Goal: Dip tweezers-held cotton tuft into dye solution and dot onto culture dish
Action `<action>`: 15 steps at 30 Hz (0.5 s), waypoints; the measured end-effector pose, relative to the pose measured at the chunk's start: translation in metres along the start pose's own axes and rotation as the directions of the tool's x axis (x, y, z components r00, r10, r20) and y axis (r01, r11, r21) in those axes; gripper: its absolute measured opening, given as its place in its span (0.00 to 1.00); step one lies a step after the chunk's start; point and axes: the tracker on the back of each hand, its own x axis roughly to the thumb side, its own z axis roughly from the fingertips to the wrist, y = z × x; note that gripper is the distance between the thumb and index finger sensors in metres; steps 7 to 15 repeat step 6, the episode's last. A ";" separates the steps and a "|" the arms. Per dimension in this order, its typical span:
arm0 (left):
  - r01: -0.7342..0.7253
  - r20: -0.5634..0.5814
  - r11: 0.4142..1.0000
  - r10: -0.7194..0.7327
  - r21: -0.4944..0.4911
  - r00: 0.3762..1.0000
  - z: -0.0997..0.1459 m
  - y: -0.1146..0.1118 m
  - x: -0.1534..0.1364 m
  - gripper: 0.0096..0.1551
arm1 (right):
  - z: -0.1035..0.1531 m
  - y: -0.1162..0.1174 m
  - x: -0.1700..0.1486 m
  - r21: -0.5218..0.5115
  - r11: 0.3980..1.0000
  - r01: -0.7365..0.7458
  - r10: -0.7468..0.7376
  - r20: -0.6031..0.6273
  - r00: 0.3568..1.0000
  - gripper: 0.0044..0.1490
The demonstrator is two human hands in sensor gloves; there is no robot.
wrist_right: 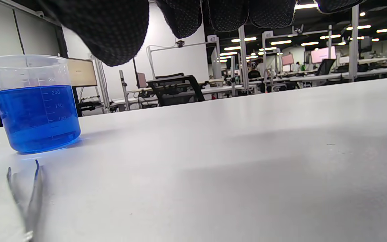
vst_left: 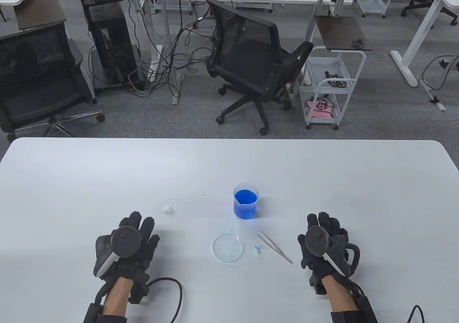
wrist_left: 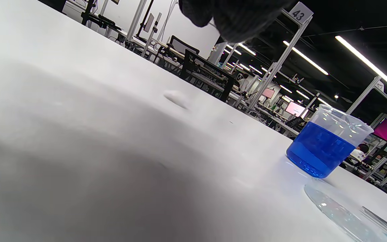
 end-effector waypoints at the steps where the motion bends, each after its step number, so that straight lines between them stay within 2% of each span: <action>1: -0.001 -0.001 1.000 0.001 -0.001 1.000 0.000 0.000 0.000 0.35 | 0.000 0.000 -0.001 0.000 1.000 0.004 -0.004 -0.001 1.000 0.48; 15: -0.007 -0.005 1.000 0.007 -0.008 1.000 0.000 -0.002 0.000 0.35 | 0.002 0.000 -0.003 0.016 0.999 0.040 -0.040 -0.013 0.999 0.48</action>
